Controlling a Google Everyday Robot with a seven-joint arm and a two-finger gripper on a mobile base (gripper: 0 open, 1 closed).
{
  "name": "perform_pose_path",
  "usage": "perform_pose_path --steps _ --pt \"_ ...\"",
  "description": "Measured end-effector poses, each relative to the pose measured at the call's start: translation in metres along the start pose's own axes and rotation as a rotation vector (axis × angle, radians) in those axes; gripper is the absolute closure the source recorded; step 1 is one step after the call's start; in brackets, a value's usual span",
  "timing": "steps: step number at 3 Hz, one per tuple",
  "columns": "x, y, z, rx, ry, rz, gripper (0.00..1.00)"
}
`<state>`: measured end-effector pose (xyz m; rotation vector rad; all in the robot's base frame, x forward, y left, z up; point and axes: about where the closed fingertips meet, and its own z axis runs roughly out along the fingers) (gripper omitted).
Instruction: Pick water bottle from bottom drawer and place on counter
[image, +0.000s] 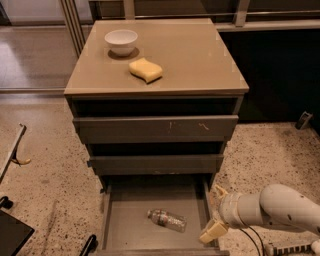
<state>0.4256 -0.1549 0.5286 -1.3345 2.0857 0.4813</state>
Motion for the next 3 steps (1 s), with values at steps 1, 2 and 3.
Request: perform_pose_path --steps 1,2,3 --pt "0.026 -0.031 0.041 -0.002 -0.041 -0.009 0.0" --pt "0.051 -0.057 0.093 -0.053 -0.082 -0.029 0.0" --pt "0.065 -0.073 0.152 -0.114 -0.145 -0.07 0.0"
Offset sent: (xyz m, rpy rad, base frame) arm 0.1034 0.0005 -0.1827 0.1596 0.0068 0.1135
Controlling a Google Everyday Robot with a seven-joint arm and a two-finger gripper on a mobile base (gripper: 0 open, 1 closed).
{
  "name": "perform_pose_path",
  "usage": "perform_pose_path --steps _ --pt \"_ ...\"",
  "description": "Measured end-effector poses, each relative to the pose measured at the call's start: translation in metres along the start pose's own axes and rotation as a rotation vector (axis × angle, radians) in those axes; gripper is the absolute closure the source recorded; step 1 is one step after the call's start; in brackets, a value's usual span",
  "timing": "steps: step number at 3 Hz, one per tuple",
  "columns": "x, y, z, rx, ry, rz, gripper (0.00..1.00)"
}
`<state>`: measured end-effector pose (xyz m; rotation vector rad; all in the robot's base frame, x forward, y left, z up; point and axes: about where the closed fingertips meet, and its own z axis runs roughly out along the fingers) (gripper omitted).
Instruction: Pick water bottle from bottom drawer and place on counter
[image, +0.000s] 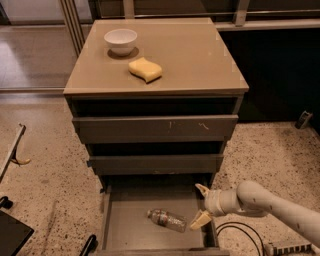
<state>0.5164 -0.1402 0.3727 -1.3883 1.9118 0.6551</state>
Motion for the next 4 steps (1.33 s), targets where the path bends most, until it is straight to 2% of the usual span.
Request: perform_pose_path --steps 2,3,4 --pt "0.042 -0.024 0.107 -0.099 -0.159 -0.039 0.0" --pt "0.04 -0.022 0.109 -0.098 -0.158 -0.048 0.0" --pt "0.05 -0.026 0.128 -0.129 -0.144 -0.118 0.0"
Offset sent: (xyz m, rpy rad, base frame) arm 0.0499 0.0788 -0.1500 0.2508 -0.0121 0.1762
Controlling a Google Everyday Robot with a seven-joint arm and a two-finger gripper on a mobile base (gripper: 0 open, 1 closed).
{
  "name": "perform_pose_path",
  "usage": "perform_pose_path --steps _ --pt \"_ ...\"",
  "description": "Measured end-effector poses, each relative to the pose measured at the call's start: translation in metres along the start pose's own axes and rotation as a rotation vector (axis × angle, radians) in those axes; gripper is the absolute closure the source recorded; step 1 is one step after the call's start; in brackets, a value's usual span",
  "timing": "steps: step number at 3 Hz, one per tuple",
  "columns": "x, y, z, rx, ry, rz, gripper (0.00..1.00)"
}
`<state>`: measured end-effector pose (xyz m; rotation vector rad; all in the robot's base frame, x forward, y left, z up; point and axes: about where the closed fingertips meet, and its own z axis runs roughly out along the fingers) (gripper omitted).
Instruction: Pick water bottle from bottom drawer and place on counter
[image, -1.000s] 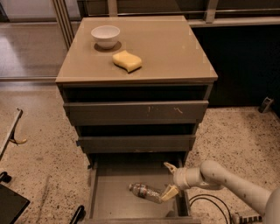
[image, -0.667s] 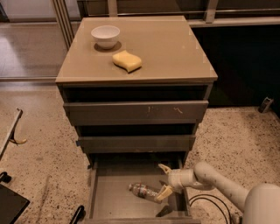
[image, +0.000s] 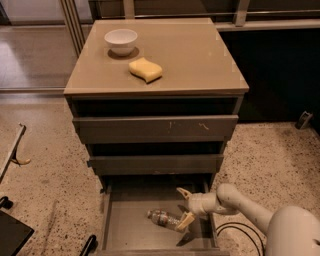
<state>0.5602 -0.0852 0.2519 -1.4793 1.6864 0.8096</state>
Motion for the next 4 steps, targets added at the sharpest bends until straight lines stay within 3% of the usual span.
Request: perform_pose_path --steps 1,2,4 --pt "0.029 -0.007 0.025 -0.035 0.03 -0.054 0.0" --pt "0.054 -0.01 0.048 -0.05 0.036 -0.059 0.0" --pt "0.08 0.006 0.068 -0.024 0.058 -0.028 0.0"
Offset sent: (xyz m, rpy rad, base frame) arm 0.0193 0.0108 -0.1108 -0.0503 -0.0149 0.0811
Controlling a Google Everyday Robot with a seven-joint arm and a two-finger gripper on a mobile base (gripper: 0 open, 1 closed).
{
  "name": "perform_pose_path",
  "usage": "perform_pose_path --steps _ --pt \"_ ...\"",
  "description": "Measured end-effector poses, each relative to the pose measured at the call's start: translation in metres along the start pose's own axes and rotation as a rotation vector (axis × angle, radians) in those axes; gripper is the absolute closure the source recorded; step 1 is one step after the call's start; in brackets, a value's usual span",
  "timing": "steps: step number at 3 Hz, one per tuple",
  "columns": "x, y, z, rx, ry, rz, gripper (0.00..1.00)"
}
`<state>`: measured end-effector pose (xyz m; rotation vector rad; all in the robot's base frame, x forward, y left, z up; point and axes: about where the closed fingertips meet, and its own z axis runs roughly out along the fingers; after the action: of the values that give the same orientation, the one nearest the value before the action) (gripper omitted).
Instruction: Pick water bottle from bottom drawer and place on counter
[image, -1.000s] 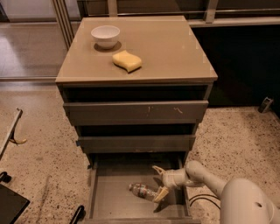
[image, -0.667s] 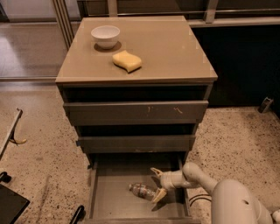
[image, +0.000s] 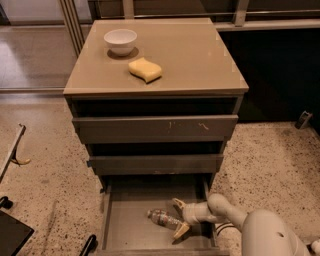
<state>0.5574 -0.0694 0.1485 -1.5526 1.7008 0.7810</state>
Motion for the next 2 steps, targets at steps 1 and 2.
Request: perform_pose_path --steps 1,2 --pt "0.007 0.0059 0.0074 0.003 0.011 0.02 0.19" --pt "0.0104 0.0086 0.0117 0.002 0.018 0.028 0.42"
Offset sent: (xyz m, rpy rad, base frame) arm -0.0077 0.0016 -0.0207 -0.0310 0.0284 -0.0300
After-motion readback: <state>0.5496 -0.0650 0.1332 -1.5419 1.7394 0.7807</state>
